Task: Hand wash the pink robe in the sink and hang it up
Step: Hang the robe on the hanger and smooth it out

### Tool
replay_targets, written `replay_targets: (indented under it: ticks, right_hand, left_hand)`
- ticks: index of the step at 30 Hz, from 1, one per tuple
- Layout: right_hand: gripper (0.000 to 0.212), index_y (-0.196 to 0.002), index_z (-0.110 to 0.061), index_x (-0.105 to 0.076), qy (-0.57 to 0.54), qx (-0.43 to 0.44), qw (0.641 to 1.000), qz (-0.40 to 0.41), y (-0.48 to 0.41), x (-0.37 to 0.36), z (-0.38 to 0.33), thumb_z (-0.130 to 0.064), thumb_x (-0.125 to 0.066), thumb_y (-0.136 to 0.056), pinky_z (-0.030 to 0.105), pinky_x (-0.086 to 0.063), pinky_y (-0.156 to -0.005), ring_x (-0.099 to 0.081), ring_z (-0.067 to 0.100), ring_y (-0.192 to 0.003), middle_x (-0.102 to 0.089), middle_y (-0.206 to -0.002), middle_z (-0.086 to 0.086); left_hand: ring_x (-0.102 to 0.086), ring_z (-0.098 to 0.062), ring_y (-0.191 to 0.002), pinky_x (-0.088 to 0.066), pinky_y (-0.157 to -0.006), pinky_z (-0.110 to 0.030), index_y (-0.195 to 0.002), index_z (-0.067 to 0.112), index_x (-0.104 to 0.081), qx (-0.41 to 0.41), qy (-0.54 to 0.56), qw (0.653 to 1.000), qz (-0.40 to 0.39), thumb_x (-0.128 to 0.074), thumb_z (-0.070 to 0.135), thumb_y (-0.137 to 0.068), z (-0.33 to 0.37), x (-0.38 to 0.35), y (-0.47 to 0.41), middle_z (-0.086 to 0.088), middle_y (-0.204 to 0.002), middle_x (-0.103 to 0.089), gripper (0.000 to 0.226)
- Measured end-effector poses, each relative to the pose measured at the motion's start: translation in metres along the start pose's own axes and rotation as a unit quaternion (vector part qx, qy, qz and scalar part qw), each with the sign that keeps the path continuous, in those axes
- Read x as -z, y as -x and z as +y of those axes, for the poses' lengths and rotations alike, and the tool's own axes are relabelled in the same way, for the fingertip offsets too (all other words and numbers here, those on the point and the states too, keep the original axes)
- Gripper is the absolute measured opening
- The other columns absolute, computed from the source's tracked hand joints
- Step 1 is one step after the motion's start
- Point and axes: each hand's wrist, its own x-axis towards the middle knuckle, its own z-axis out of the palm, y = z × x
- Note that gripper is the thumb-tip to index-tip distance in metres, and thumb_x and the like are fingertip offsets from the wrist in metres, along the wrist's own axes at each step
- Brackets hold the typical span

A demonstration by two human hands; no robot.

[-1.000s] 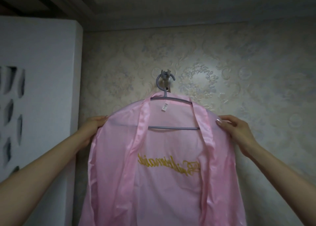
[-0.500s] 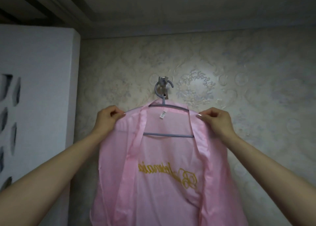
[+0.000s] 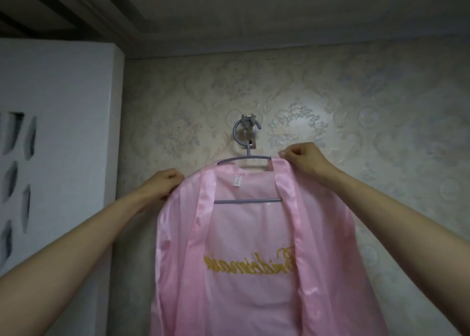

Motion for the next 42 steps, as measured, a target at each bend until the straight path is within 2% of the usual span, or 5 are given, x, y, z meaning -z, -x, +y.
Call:
replay_targets:
  ticks: [6,13,21,29,42]
  right_hand:
    - [0.027,-0.065,-0.015,-0.057,-0.044,0.012,0.999,0.026,0.009,-0.013,0.000,-0.019,-0.060,-0.092,0.014,-0.034,-0.055,-0.042,0.003,-0.058,-0.053,-0.062,-0.008]
    - [0.011,-0.071,-0.017,-0.070,-0.091,0.026,0.993,0.068,0.028,0.000,0.017,-0.009,-0.078,-0.073,0.008,-0.042,-0.063,-0.057,-0.006,-0.062,-0.068,-0.066,-0.012]
    - [0.016,-0.079,-0.022,-0.066,-0.044,0.008,0.998,0.033,0.027,0.005,0.016,-0.020,-0.058,-0.093,0.004,-0.037,-0.062,-0.052,-0.014,-0.059,-0.062,-0.072,-0.018]
    - [0.023,-0.067,-0.025,-0.069,-0.151,0.015,0.981,0.123,0.047,0.000,0.019,-0.004,-0.075,-0.074,0.017,-0.044,-0.072,-0.058,-0.005,-0.065,-0.066,-0.067,-0.013]
    - [0.041,-0.107,-0.026,-0.063,-0.095,0.040,0.994,0.036,0.063,0.004,0.022,-0.003,-0.074,-0.075,0.008,-0.042,-0.071,-0.052,-0.002,-0.072,-0.060,-0.086,-0.005]
  left_hand:
    - [-0.036,-0.002,-0.057,-0.031,-0.054,-0.014,-0.066,0.013,-0.048,-0.159,0.011,0.983,0.093,-0.054,0.015,-0.094,-0.018,-0.004,0.001,-0.002,-0.065,-0.046,0.029]
    - [-0.052,-0.015,-0.070,-0.043,-0.070,-0.032,-0.069,0.008,-0.064,-0.061,0.062,0.990,0.114,-0.061,0.042,-0.086,-0.030,-0.002,-0.011,-0.007,-0.073,-0.059,0.039]
    - [-0.059,-0.033,-0.082,-0.041,-0.072,-0.034,-0.074,0.002,-0.062,-0.064,-0.245,0.960,0.123,-0.034,0.043,-0.099,-0.005,0.000,0.002,-0.015,-0.082,-0.064,0.055]
    - [-0.055,-0.012,-0.088,-0.038,-0.069,0.000,-0.103,0.009,-0.065,-0.170,-0.052,0.979,0.104,-0.059,0.013,-0.090,-0.003,-0.008,0.005,-0.003,-0.100,-0.065,0.015]
    - [-0.062,-0.025,-0.078,-0.042,-0.067,-0.026,-0.077,0.007,-0.066,-0.120,-0.042,0.964,0.233,-0.075,0.007,-0.074,0.013,-0.020,-0.007,-0.014,-0.085,-0.069,0.009]
